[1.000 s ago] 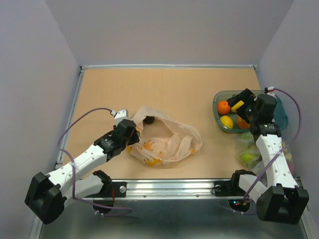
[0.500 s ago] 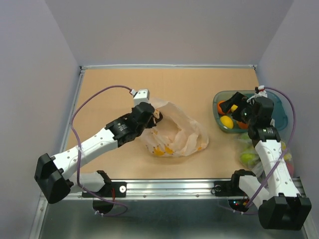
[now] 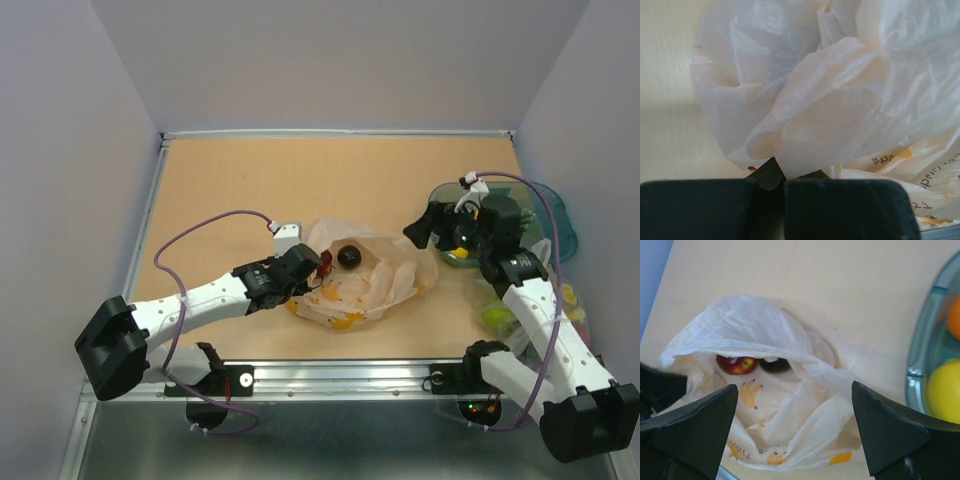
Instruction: Untie the knot of the plastic bag and take out the fruit
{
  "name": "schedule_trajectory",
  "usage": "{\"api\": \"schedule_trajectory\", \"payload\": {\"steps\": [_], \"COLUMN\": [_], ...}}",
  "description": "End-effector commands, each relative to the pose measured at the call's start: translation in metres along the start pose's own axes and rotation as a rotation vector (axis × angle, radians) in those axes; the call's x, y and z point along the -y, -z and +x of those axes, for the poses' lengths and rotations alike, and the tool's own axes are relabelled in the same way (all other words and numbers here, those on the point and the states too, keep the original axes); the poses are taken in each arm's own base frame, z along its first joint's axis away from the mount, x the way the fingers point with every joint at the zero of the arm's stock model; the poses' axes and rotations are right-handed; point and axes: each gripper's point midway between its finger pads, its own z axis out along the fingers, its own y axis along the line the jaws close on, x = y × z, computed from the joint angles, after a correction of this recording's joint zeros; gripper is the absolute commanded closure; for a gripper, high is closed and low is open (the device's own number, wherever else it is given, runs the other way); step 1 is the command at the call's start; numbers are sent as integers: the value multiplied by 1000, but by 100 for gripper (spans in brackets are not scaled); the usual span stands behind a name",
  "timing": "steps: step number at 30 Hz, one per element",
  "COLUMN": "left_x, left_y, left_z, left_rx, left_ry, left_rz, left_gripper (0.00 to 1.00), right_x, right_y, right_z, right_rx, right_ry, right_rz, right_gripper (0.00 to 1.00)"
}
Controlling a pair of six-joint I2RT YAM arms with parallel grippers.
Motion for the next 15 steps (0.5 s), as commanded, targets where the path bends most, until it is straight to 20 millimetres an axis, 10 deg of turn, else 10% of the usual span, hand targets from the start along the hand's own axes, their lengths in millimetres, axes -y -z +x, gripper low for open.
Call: {"api": "schedule_trajectory", "payload": {"steps": [1, 10, 15], "left_x": [-19, -29, -27], "left_y": [2, 3, 10], "left_z": [4, -2, -13], "left_rx": [31, 75, 103], "left_ry": [96, 190, 218], "left_rz": [-32, -26, -8], "left_gripper": [100, 100, 100], "right_x": [-45, -127, -148], "right_y": [1, -27, -46], "right_z": [8, 92, 106], "right_rx": [-53, -259, -301], "right_ry": [120, 314, 386], "right_rz": [-152, -249, -251], "right_gripper": [0, 6, 9]}}
